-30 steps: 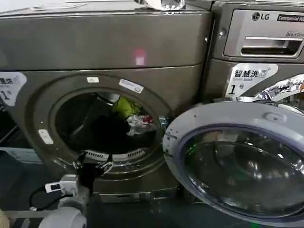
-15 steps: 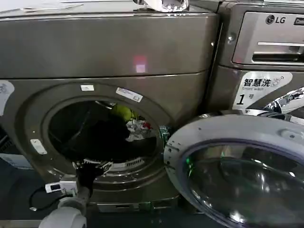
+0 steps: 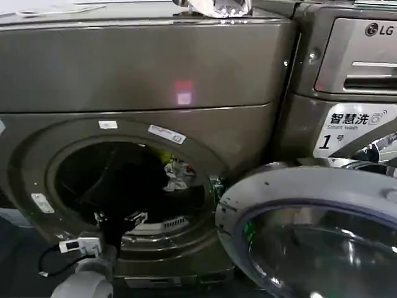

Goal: Grasp the clothes from the dryer.

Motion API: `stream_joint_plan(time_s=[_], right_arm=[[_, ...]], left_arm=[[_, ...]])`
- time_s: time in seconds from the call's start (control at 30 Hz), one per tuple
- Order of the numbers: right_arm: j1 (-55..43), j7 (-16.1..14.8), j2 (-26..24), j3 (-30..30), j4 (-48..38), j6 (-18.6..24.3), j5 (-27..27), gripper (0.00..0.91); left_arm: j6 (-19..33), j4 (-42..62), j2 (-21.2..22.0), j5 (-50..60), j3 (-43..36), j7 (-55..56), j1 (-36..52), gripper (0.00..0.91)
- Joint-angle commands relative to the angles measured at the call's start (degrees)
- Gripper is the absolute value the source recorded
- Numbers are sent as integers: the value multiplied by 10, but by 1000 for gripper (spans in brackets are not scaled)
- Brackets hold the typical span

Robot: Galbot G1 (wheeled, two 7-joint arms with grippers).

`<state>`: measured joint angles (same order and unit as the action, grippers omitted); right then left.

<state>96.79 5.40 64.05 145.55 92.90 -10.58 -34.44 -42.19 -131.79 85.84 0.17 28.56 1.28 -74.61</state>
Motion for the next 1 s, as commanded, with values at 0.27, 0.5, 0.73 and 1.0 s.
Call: stream_joint_plan(time_s=[0.27,0.5,0.73,1.0], right_arm=[[0,0,0,0,2,0,0,907],[0,0,1,-1,3,0,0,907],[-1,-2,3,-5,5,10,4,907],[-2,-2,4,-8,8,16,4,907]], left_arm=[[-28,0,0,0,0,1,0,907],[-28,-1,0,2,0,1,-1,907],[-28,3,0,10,1,-2,0,907],[-28,30,6,26,14,-5,25,907]])
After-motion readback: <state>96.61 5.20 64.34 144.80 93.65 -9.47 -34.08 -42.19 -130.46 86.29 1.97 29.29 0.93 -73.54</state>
